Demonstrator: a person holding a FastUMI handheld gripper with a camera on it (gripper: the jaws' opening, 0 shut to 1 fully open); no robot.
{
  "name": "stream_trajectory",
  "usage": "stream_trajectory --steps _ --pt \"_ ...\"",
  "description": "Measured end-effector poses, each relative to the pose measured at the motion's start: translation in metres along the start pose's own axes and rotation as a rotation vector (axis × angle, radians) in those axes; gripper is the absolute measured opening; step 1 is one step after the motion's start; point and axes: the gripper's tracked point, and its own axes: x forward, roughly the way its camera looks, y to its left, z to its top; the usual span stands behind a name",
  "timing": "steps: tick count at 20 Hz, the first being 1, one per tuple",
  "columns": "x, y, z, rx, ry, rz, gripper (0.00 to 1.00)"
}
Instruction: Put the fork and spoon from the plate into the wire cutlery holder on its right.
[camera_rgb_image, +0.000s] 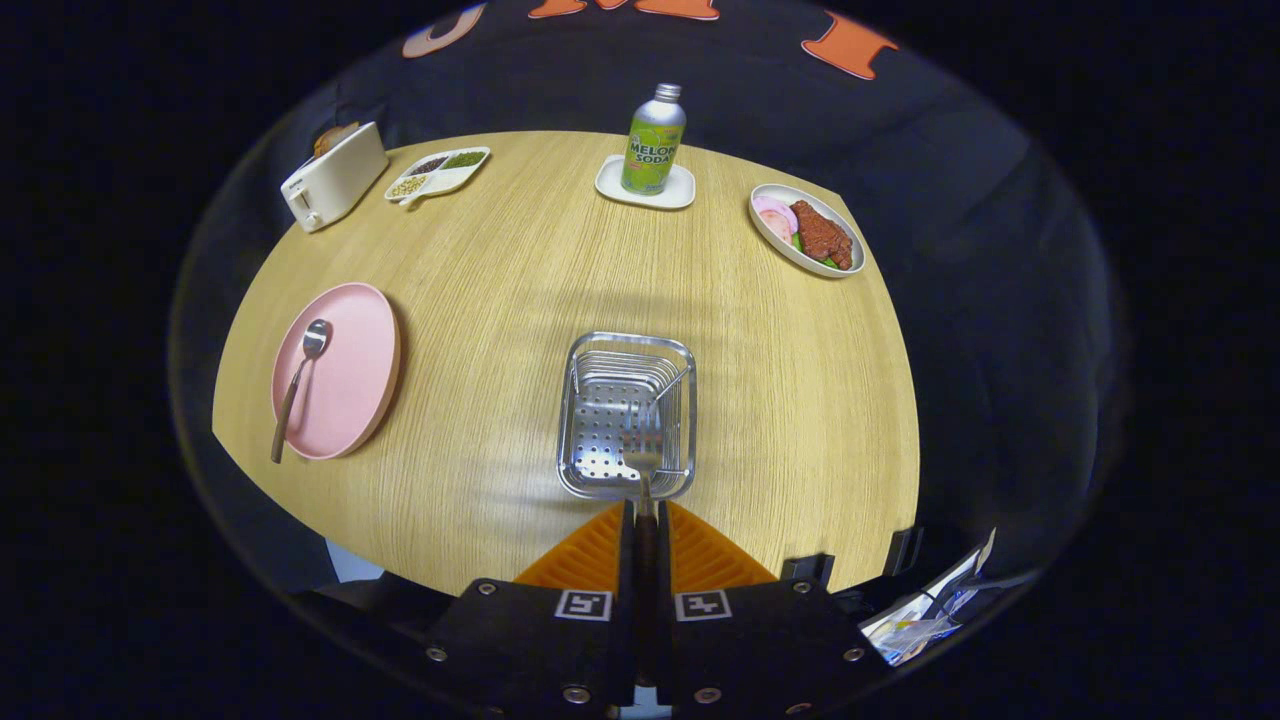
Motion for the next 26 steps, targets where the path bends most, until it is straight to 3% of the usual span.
stream_trajectory --steps 9,19,22,24,25,26 --pt "0.003 -0.009 0.036 0.030 -0.138 -0.041 0.09" --pt "-0.077 -0.003 0.123 0.164 -0.640 -0.080 0.13" --pt "-0.104 0.015 0.139 0.184 -0.766 -0.078 0.22" --pt "-0.121 0.029 0.152 0.164 -0.845 -0.082 0.36" --pt "-0.128 0.039 0.158 0.160 -0.877 -0.073 0.54" --pt "-0.135 0.048 0.162 0.161 -0.908 -0.063 0.67"
